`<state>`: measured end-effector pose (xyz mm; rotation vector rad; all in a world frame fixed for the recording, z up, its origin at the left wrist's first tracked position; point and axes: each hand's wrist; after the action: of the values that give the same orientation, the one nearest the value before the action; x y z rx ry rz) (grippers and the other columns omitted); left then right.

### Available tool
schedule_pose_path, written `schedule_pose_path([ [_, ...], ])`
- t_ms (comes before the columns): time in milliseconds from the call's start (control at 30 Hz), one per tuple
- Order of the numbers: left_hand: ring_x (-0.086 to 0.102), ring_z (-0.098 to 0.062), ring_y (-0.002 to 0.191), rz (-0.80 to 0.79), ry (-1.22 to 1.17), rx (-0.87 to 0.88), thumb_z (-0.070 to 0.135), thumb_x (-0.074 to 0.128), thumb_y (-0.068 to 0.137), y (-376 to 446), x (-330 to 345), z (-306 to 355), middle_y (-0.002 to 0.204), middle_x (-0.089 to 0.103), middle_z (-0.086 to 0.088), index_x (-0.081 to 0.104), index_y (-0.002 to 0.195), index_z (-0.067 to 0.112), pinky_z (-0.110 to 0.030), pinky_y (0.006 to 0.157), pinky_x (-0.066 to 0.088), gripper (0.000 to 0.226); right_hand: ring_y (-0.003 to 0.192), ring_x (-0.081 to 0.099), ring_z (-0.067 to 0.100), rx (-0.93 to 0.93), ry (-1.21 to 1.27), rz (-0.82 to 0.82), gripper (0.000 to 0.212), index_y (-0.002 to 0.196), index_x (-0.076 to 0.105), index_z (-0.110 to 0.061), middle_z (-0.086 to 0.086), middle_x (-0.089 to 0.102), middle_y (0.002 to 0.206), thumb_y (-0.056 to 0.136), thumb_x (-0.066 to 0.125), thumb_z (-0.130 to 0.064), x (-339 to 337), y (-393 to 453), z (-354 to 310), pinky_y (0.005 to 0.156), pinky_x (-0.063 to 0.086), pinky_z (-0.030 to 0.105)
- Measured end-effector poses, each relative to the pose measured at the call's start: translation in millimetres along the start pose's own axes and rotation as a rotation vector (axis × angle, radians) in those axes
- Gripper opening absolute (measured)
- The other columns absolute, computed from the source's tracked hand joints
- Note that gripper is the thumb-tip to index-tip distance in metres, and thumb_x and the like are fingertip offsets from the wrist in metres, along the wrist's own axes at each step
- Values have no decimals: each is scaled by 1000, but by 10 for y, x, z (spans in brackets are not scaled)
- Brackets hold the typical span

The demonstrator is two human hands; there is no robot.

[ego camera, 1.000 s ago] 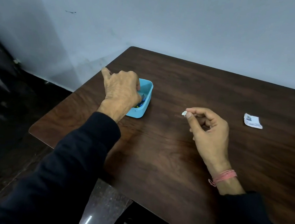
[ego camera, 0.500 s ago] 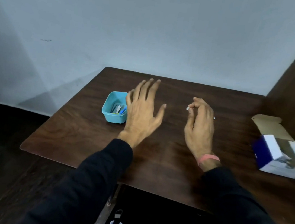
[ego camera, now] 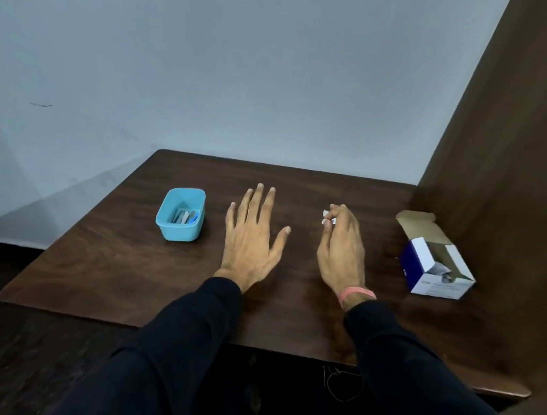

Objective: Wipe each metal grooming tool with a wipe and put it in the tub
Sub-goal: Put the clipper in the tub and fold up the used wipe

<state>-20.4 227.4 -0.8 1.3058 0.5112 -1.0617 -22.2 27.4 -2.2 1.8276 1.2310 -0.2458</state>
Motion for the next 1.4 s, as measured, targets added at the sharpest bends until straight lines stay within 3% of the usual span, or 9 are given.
schedule_pose_path([
  [267,16,-31,172,77,-37,43,60,40,112,1267,379,-72,185,18,-10,19,177,17,-61,136,20,81,153,48,23,-15,-34,69,14,121,55,-16,6,63,143,113,47,-8,384,1145,278,115,46,38],
  [467,9,-27,174,123,-81,52,65,34,113,2756,332,-124,188,7,-6,10,179,22,-60,137,15,82,149,53,25,-23,-7,160,13,123,57,-14,2,64,143,114,50,-9,492,2589,206,119,49,46],
  [667,4,-25,175,220,-87,109,62,36,114,4137,-662,99,189,3,-3,4,180,23,-58,138,13,83,156,46,20,-140,-10,237,16,127,57,-17,1,62,147,117,44,-17,-196,4071,-504,125,42,35],
  [967,4,-26,175,418,-53,205,61,40,113,5631,-2532,469,188,4,-4,6,180,21,-59,138,13,85,161,42,20,-264,95,398,15,125,56,-11,3,63,149,115,46,-10,-1501,5723,-1900,121,38,22],
  [1067,5,-27,174,471,-49,217,61,40,112,5940,-2997,585,188,5,-5,8,179,20,-60,138,14,85,148,57,22,-288,144,465,16,126,59,-12,3,70,138,113,50,-11,-1872,6068,-2274,119,48,31],
  [1133,7,-28,174,511,-33,239,61,41,112,6092,-3259,665,188,6,-6,10,179,18,-61,137,15,85,122,72,20,-283,206,492,14,121,62,-14,-1,75,121,110,55,-12,-2119,6237,-2525,103,60,44],
  [1233,6,-28,174,557,-15,256,61,41,113,6251,-3517,778,188,5,-6,9,179,18,-60,137,14,86,91,78,11,-313,306,524,10,113,66,-17,-5,78,102,107,62,-10,-2505,6317,-2914,83,66,44],
  [1400,4,-27,175,595,-6,257,62,42,113,6425,-3688,866,188,3,-6,7,179,18,-59,138,12,87,83,80,18,-547,534,656,25,113,72,-21,5,78,109,113,54,-3,-3250,5905,-3725,75,67,49],
])
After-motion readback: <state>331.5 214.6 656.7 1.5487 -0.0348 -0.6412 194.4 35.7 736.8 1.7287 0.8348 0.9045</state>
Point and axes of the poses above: each hand's wrist, its own y-axis towards the middle knuckle, its own x-axis out of the palm, z = x × y
